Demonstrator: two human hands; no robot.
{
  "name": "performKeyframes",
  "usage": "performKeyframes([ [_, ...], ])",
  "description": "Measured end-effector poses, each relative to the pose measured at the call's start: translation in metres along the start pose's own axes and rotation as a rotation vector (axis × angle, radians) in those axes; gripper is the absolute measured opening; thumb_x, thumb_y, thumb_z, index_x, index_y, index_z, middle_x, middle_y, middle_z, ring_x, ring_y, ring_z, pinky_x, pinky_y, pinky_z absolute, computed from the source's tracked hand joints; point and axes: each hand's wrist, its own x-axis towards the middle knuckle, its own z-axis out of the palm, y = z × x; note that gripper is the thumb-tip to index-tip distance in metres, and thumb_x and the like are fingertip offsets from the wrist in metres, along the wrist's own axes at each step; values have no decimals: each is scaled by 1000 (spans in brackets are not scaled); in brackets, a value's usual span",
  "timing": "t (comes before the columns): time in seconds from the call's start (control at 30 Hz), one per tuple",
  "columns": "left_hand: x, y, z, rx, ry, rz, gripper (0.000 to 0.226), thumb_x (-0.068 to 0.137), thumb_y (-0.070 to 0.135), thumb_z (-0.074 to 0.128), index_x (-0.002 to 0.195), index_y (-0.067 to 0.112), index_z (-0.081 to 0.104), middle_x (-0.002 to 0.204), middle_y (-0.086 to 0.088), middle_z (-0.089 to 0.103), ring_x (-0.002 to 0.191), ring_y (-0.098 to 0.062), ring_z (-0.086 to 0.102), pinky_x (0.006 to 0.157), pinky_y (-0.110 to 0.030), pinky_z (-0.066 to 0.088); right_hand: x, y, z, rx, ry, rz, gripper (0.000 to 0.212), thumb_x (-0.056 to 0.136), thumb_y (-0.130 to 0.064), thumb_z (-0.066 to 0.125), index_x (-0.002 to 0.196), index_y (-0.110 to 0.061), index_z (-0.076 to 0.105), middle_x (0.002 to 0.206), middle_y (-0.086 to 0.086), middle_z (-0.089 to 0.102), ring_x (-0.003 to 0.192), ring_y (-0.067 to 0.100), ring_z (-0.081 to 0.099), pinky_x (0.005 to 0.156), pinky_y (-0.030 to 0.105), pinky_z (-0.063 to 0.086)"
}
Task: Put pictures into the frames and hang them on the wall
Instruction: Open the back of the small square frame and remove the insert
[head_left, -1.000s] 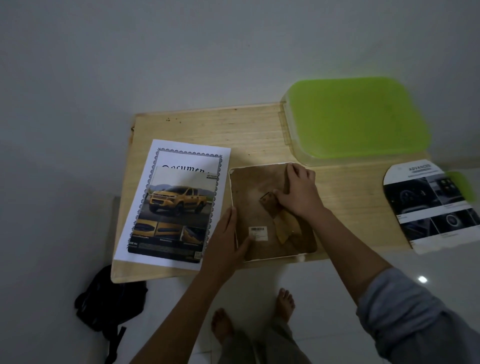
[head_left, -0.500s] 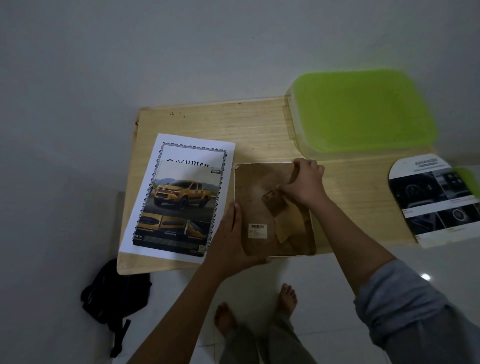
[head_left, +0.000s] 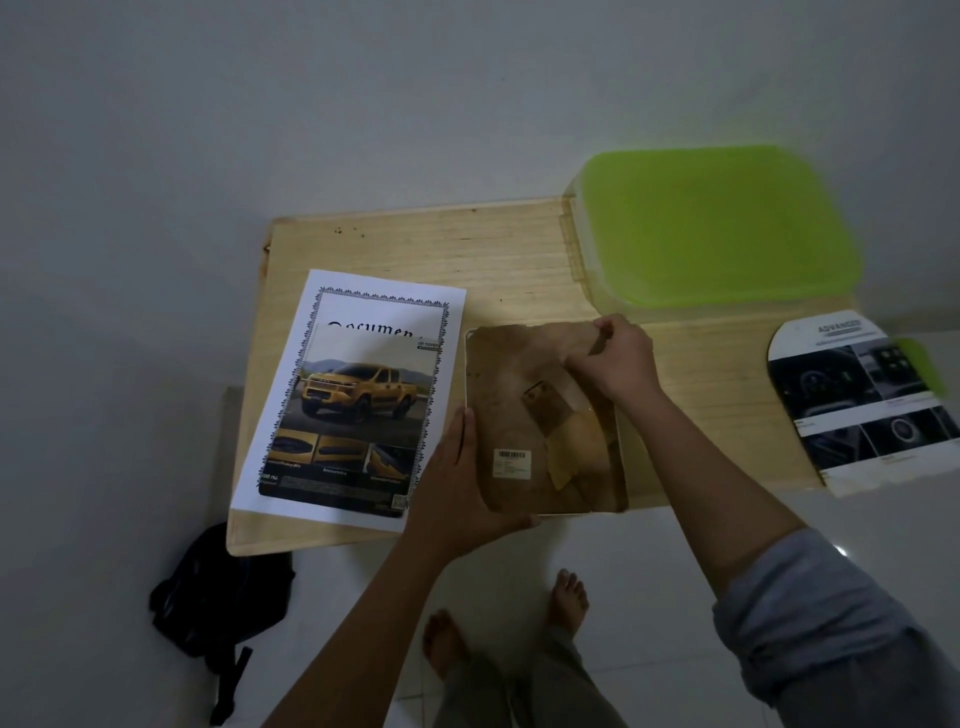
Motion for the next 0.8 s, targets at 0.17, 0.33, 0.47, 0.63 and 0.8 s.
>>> performKeyframes([
  [0.17,1,5,2,-56,45,-47,139,52,74,69,135,29,-33,155,4,-19,144,-15,2,113,-33,18,-26,13,2,191,18,42,25,76,-17,70,97,-11,59,89,6,62,76,15,56,69,26,45],
  [0.33,1,4,1,-70,44,-46,140,50,74,70,138,28,-29,156,5,-16,144,-16,6,112,-34,22,-35,27,-5,259,-3,63,16,84,-21,62,101,-22,63,83,3,60,75,16,55,63,24,39],
  [0.47,1,6,1,-77,57,-28,140,50,73,71,140,26,-26,156,4,-14,144,-16,6,112,-31,20,-37,36,-11,398,-118,53,26,92,-12,51,111,-26,62,95,9,65,76,16,57,61,23,44],
  [0.63,1,6,2,-90,59,-19,140,49,72,72,138,30,-27,157,4,-11,144,-15,7,112,-32,19,-43,48,-14,454,-163,20,38,94,-7,46,127,-25,55,81,8,61,74,19,52,67,26,43],
  [0.8,0,6,2,-92,64,-6,138,50,71,73,137,30,-26,157,3,-8,144,-16,7,113,-33,19,-46,50,-15,482,-166,20,41,95,-5,44,130,-25,51,88,0,64,78,9,56,67,16,44],
])
